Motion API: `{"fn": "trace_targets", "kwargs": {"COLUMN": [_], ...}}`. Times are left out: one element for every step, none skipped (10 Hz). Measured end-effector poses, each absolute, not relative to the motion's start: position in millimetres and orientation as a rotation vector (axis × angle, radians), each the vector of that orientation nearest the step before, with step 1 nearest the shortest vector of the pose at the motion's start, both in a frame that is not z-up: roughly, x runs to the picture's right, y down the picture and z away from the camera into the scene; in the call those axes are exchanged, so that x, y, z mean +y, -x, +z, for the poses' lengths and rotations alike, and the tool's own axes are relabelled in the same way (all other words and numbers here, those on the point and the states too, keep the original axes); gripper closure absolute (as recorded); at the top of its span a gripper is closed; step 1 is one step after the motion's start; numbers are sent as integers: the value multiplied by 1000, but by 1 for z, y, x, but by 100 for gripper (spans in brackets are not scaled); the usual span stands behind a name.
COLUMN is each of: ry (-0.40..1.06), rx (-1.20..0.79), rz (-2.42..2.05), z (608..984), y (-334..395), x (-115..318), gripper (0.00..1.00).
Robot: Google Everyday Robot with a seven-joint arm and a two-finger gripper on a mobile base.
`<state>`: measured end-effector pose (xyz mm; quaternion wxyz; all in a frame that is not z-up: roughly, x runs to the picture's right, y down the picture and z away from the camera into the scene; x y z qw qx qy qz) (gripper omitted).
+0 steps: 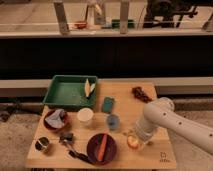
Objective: Place apple in metal cup
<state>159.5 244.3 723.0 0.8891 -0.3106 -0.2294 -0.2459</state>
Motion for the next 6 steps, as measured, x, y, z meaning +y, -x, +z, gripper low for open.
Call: {"fn": "trace_targets", "kwargs": {"ry": [633, 628, 628, 620, 614, 610], "rx": [-514, -549, -573, -587, -597, -600], "rz": [-512, -516, -532, -574, -622, -673], "z": [717, 712, 705, 697, 688, 678], "y": [-159, -157, -154, -142, -127, -113], "x": [234, 227, 222, 217, 214, 212], "gripper": [89, 89, 88, 82, 80, 80]}}
